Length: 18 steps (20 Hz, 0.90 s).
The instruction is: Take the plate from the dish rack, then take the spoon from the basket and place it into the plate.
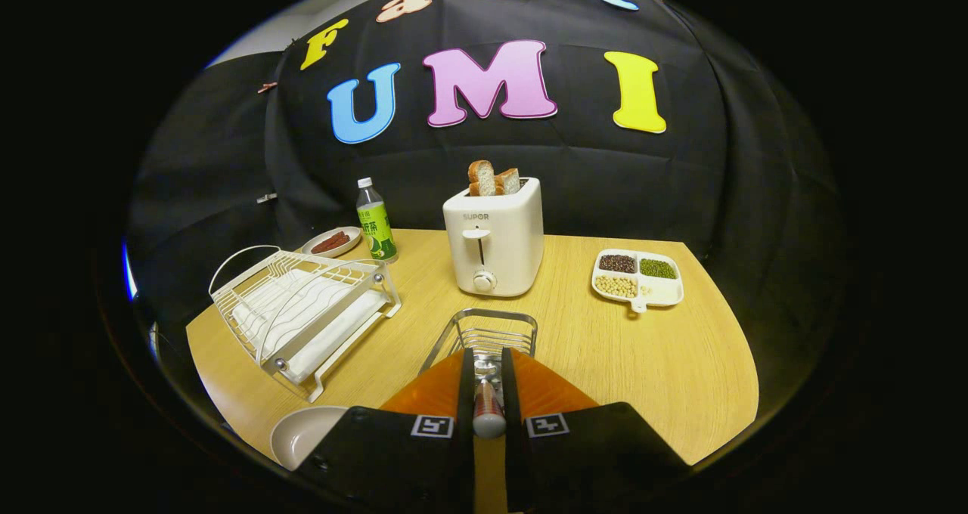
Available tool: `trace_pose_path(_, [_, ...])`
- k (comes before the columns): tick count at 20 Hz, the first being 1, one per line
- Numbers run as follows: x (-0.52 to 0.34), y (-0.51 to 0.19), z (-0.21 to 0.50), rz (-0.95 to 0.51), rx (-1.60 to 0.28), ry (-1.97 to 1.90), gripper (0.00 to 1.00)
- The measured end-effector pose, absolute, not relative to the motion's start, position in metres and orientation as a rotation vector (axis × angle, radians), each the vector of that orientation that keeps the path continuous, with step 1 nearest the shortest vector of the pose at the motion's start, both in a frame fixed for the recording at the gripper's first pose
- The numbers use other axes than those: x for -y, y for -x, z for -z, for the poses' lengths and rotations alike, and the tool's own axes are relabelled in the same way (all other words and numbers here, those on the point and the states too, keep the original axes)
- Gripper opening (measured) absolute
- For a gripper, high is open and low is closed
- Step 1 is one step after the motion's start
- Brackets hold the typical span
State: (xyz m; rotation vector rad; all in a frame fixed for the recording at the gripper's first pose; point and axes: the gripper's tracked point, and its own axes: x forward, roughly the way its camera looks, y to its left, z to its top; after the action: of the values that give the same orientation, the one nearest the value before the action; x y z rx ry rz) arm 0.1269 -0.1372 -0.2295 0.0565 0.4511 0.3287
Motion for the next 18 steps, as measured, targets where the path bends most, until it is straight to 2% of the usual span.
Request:
trace_pose_path(12, [0.145, -0.125, 0.161, -0.353, -0.43, -0.092, 0.18])
trace_pose_path(18, [0.121, -0.088, 0.115, -0.481, -0.416, -0.135, 0.17])
